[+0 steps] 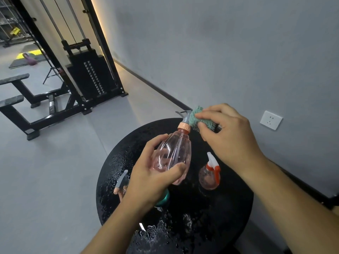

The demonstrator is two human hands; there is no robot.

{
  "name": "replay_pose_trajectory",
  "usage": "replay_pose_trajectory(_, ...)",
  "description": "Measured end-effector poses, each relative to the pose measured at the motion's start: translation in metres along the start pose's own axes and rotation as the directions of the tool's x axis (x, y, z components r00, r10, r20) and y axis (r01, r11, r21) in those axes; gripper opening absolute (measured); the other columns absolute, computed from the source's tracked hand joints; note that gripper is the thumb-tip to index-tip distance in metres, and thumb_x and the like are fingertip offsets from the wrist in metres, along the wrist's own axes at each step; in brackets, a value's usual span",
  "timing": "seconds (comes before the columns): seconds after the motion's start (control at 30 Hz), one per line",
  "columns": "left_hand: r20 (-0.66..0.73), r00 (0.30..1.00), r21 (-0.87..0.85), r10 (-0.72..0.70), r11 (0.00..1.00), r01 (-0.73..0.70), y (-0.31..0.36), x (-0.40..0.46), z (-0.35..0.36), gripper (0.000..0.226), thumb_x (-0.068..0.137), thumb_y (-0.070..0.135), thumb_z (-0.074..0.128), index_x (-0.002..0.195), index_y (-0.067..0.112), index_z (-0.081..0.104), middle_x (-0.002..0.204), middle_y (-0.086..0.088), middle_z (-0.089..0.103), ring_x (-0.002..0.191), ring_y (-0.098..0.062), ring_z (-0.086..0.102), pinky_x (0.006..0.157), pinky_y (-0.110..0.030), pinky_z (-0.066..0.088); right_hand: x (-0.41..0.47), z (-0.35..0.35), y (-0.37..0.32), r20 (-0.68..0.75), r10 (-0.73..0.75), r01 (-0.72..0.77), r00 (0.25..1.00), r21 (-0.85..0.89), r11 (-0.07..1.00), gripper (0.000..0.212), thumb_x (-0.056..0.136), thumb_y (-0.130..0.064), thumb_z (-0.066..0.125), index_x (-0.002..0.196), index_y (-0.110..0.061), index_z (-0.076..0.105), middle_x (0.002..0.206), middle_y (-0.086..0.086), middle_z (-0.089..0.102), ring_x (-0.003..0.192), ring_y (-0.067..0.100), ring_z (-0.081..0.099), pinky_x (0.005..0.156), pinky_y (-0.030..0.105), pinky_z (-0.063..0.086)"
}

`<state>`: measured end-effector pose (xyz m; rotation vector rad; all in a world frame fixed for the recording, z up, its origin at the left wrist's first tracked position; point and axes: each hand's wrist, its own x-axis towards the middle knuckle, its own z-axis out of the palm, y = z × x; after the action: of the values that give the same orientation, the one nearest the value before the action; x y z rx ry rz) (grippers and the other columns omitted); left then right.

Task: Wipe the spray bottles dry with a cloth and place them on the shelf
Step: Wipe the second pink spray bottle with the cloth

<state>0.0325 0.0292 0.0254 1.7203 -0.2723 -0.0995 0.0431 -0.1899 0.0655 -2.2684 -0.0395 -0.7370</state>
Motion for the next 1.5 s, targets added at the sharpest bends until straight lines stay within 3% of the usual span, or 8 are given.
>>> replay_pose_trajectory(0.17,-0.017,1.0,-0.049,0.0,0.999,-0.001,0.0,0.003,-0.001,0.072,0.07,0.02,0.091,0.13,0.049,0.064,0.12,-0.001,0.076,0.103,-0.025,0.079,0.084,-0.04,0.066,0.006,-0.005,0.006,-0.074,0.071,-0.073,0.995,-0.029,0.997,0.023,0.093,-0.01,0.071,0.113,-0.019,0.079,0.113,-0.011,0.06,0.098,-0.008,0.051,0.08,-0.008,0.034)
replay_pose_trajectory(0.37,-0.017,1.0,-0.068,0.01,0.998,-0.011,-0.002,0.003,0.001,0.073,0.068,0.018,0.091,0.13,0.048,0.065,0.124,-0.004,0.073,0.104,-0.025,0.078,0.077,-0.033,0.066,0.002,-0.003,0.005,-0.036,0.008,-0.008,0.999,-0.01,1.0,0.025,0.093,-0.012,0.07,0.116,-0.022,0.077,0.113,-0.016,0.056,0.102,-0.022,0.05,0.084,-0.006,0.037)
replay_pose_trajectory(0.6,-0.076,0.997,-0.115,-0.014,0.993,0.005,-0.001,0.005,-0.003,0.072,0.075,-0.002,0.093,0.128,0.039,0.068,0.118,-0.003,0.076,0.095,-0.019,0.079,0.071,-0.027,0.064,0.007,-0.01,0.009,-0.109,0.058,-0.055,0.992,0.034,0.998,0.025,0.092,-0.012,0.073,0.114,-0.022,0.078,0.111,-0.013,0.062,0.1,-0.023,0.051,0.084,-0.006,0.035)
replay_pose_trajectory(0.77,-0.115,0.993,-0.141,0.009,0.99,-0.025,0.001,0.005,0.0,0.077,0.056,0.027,0.095,0.127,0.041,0.069,0.117,-0.004,0.077,0.097,-0.023,0.08,0.073,-0.031,0.065,-0.006,0.005,-0.001,0.028,-0.008,0.007,1.0,0.027,1.0,0.026,0.093,-0.015,0.071,0.117,-0.023,0.077,0.117,-0.017,0.061,0.111,-0.006,0.056,0.095,0.002,0.044)
replay_pose_trajectory(0.9,-0.144,0.99,-0.134,0.002,0.991,-0.021,0.0,0.007,-0.004,0.073,0.069,0.001,0.096,0.128,0.032,0.068,0.114,-0.01,0.077,0.09,-0.02,0.08,0.068,-0.027,0.064,-0.01,0.007,-0.004,0.17,0.027,-0.026,0.985,-0.009,1.0,0.025,0.094,-0.019,0.07,0.116,-0.026,0.077,0.114,-0.022,0.06,0.109,-0.004,0.057,0.089,0.006,0.048)
replay_pose_trajectory(1.13,-0.089,0.996,-0.077,0.018,0.997,-0.025,0.0,0.004,0.0,0.077,0.067,-0.001,0.095,0.128,0.035,0.067,0.111,0.004,0.08,0.092,-0.023,0.08,0.072,-0.03,0.065,-0.01,0.01,-0.003,0.059,-0.015,0.016,0.998,-0.018,1.0,0.028,0.096,-0.015,0.068,0.122,-0.022,0.075,0.123,-0.015,0.061,0.117,-0.004,0.054,0.092,-0.002,0.04)
replay_pose_trajectory(1.27,-0.145,0.989,-0.116,-0.005,0.993,-0.012,-0.003,0.007,-0.006,0.074,0.067,0.001,0.097,0.126,0.034,0.068,0.111,-0.007,0.079,0.092,-0.023,0.08,0.067,-0.027,0.063,-0.013,0.011,-0.001,0.174,0.036,-0.042,0.984,0.031,0.999,0.025,0.094,-0.018,0.07,0.116,-0.028,0.076,0.115,-0.023,0.061,0.109,-0.014,0.054,0.084,-0.002,0.045)
replay_pose_trajectory(1.5,-0.109,0.993,-0.156,-0.041,0.988,0.024,-0.001,0.007,-0.01,0.066,0.075,0.008,0.088,0.132,0.028,0.062,0.103,0.012,0.08,0.086,-0.011,0.079,0.066,-0.024,0.062,-0.002,0.005,0.006,0.024,0.203,-0.2,0.979,0.313,0.928,0.02,0.093,-0.025,0.074,0.109,-0.036,0.077,0.105,-0.02,0.073,0.097,-0.008,0.066,0.081,0.015,0.056)
